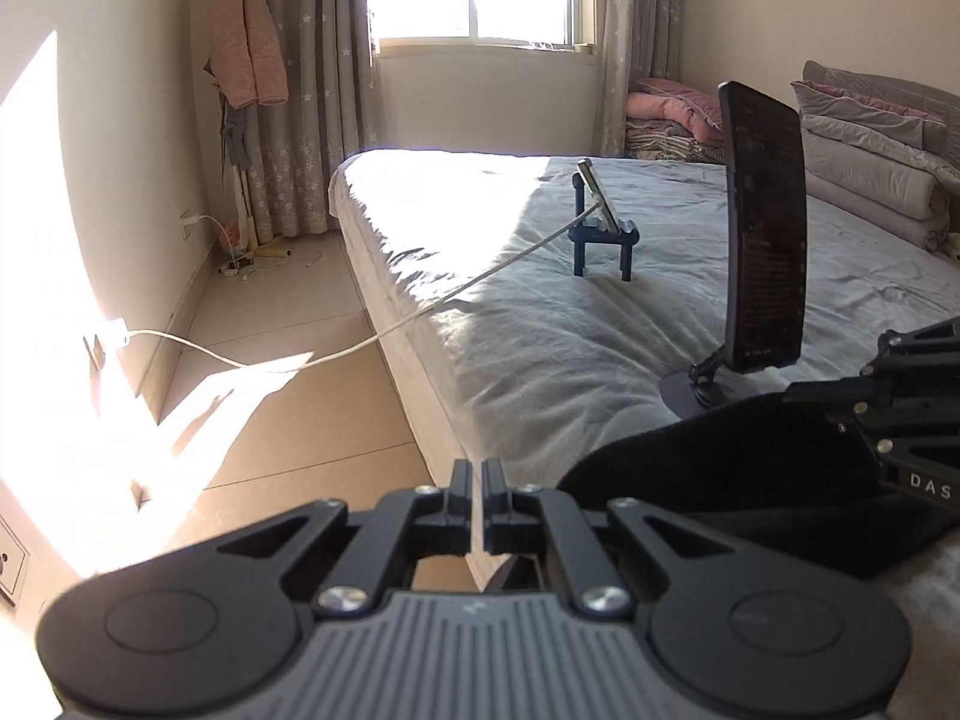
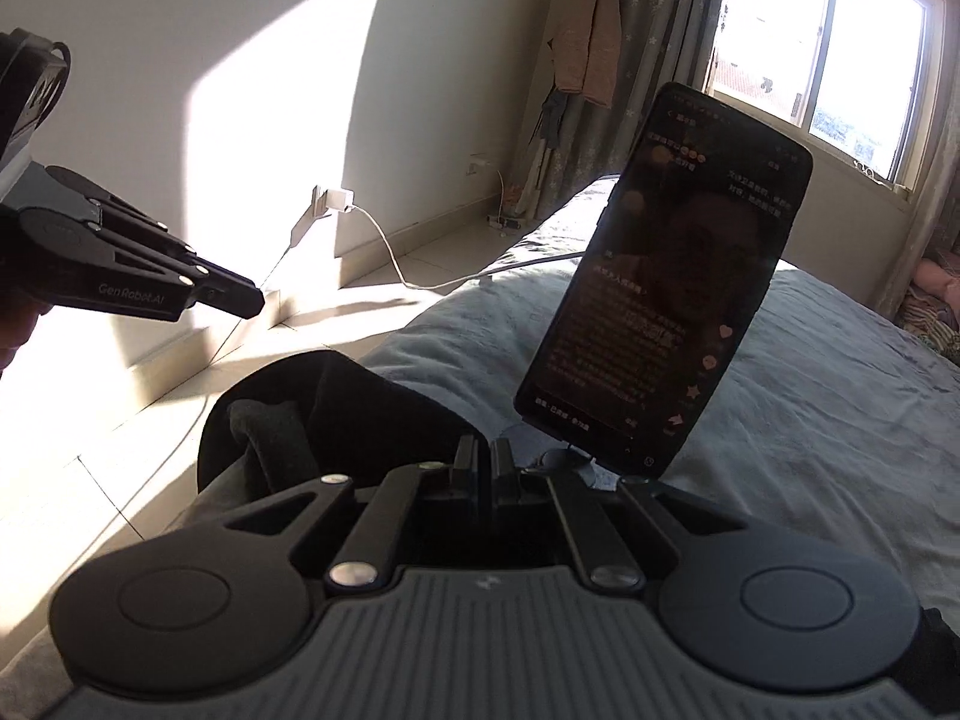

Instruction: Fold clothes

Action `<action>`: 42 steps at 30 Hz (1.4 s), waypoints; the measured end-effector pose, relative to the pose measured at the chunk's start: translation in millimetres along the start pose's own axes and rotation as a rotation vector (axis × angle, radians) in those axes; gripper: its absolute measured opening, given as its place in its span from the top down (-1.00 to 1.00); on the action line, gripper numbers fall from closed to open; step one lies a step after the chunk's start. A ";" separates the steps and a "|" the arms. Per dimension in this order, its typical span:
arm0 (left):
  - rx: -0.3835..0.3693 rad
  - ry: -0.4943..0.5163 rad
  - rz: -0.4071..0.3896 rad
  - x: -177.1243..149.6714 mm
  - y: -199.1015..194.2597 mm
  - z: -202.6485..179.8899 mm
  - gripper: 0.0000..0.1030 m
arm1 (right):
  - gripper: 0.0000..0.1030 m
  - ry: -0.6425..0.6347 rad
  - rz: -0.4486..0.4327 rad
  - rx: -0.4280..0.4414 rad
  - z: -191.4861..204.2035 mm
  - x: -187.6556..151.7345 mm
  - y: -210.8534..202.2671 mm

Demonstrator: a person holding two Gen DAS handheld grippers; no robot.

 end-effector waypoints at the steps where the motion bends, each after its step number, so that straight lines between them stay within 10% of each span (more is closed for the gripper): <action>1: 0.004 -0.021 0.011 -0.9 3.6 3.6 0.93 | 0.92 -0.002 0.011 -0.010 0.8 -1.1 3.3; 7: -0.068 -0.098 0.000 -36.3 -10.7 12.7 0.24 | 0.68 0.034 0.028 0.008 -1.6 -5.0 -9.5; 13: -0.147 -0.091 0.026 -77.8 -4.3 12.8 0.24 | 0.34 0.016 0.016 0.032 -0.8 -6.1 -28.5; 23: -0.221 -0.202 0.033 -121.8 6.4 15.9 0.30 | 0.34 0.011 0.014 0.039 3.4 -10.8 -30.6; 28: -0.198 -0.229 0.063 -129.1 23.1 17.3 0.72 | 0.34 0.017 0.023 0.042 5.2 -14.0 -28.9; 42: -0.264 -0.223 0.019 -126.7 12.6 18.4 0.41 | 0.34 0.028 0.002 0.069 8.5 -16.8 -49.5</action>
Point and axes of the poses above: each gripper's, at about its wrist camera, not at the fingertips, and y roughly the way its jaws point, z to its left, x to its top, the point moved 3 cm from there along y, roughly the way its jaws point, and after that the axes turned 1 degree about -z, right-handed, at the moved point
